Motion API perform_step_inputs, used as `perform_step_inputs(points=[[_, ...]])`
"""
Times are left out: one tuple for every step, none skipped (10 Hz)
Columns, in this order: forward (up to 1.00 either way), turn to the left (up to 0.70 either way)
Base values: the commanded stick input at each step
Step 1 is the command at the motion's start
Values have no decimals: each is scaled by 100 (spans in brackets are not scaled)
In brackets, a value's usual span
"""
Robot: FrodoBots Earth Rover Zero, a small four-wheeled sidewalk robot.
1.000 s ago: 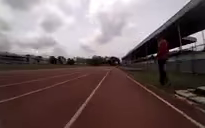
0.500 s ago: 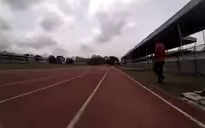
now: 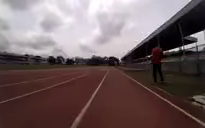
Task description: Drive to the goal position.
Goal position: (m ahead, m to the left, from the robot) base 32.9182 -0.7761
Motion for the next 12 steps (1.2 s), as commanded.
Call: perform_step_inputs(points=[[70,0],[70,0],[70,0],[70,0],[70,0],[70,0],[70,0],[70,0],[70,0],[70,0],[70,0],[70,0]])
